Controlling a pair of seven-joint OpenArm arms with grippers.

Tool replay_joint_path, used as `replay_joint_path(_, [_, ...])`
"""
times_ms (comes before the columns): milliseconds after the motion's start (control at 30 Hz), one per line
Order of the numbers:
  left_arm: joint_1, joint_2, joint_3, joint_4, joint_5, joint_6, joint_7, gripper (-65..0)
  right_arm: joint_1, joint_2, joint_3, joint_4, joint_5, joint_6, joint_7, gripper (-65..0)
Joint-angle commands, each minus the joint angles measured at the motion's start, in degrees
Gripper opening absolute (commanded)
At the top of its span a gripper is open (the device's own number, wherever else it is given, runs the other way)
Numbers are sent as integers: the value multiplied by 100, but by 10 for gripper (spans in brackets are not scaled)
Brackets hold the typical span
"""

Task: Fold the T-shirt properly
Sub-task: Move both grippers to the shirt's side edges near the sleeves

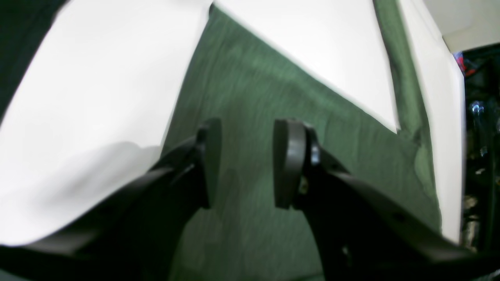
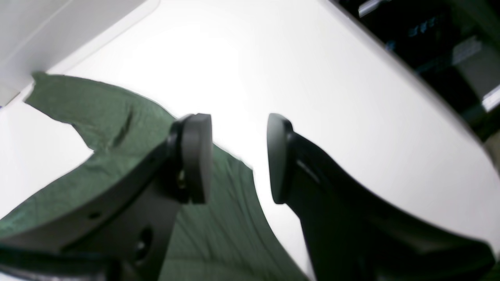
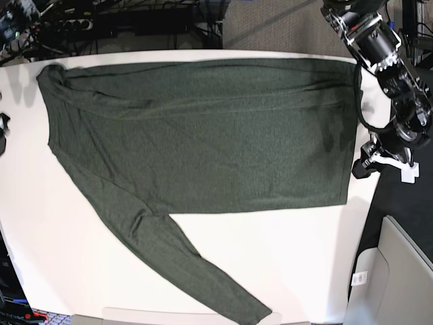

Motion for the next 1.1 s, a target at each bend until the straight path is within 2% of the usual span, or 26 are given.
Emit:
replay_joint_path(0, [-221,-117,156,-39,-127,-31,-205,-431,222,142,-115,67,-65,29,133,-416])
replay_joint_path(100, [-370,-214,604,-294,-127,-31,-777,-431,706,142,-511,-92,-505,29,133,-419])
replay_joint_path(267, [-713,-355,1272,-1120,-127,-31,-1884,-431,1567,116,-1152,-1120,-1032,29,142,-419])
replay_joint_path(500, [-1056,-478,1975,-2219,-127,-31,-3106,-432,2525,98,-1609,-2676,-1375,29,379,-419])
replay_joint_path(667, [-1205,-557,2424,-2773,-118,-22,-3994,-432,2912,90,-1838,-3212,-1375,29,529,-419])
replay_joint_path(800, [-1293,-627,2556,-3204,-118,-22,-4460,-432,3079,90,-1838,-3336,-1375,29,529,-418])
replay_joint_path(867, [-1381,-654,2556,-3388,-118,-22,-4592,-432,3079,90,-1838,-3336,-1375,29,529,-418])
replay_joint_path(933, [-1399,-882,2556,-3546,-118,-22,-4715,-432,3123,90,-1838,-3344,-1375,29,529,-417])
replay_joint_path(1067, [-1460,-935,2573,-3854,-118,-22,-4864,-432,3194,90,-1838,-3459,-1375,29,529,-417])
